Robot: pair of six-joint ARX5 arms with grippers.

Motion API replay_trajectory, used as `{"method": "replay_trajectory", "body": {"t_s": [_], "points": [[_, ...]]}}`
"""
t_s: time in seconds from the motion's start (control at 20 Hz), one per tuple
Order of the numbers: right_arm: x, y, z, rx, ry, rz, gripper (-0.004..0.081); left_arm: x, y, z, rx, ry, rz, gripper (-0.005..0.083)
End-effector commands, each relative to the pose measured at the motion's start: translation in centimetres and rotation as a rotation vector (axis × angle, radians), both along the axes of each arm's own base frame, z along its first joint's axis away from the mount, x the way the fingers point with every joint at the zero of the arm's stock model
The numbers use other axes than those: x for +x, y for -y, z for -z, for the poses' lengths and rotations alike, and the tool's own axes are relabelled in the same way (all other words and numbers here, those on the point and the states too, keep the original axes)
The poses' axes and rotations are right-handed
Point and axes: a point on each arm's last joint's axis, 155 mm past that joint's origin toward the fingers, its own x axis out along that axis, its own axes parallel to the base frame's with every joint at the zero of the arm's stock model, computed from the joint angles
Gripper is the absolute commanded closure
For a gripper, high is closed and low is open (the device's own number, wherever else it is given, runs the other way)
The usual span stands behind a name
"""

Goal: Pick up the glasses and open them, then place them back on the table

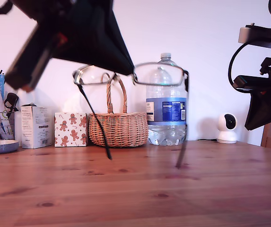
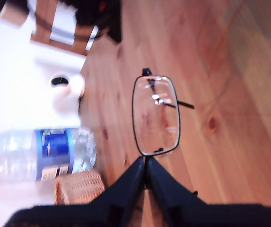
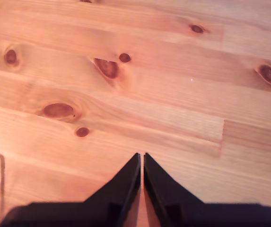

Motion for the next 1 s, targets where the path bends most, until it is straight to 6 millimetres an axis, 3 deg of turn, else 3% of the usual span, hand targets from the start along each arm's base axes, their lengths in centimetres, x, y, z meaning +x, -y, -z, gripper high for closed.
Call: {"method": "replay_trajectory", "body": {"t_s": [0.0,0.5,0.95], "points": [[0.0,0.0,0.0,0.007,0.002,0.004,0.078,-0.1,0.1,2.0,0.038,-0.028,0.017,0.0795],[0.2,0.0,-0.1,0.009,0.009,0.004,0.078,-0.2,1.2,6.5,0.161,-0.061,0.067,0.0795],[0.2,0.0,-0.2,0.01,0.012,0.004,0.078,0.0,-0.6,11.3,0.293,-0.182,0.072,0.0795]]}}
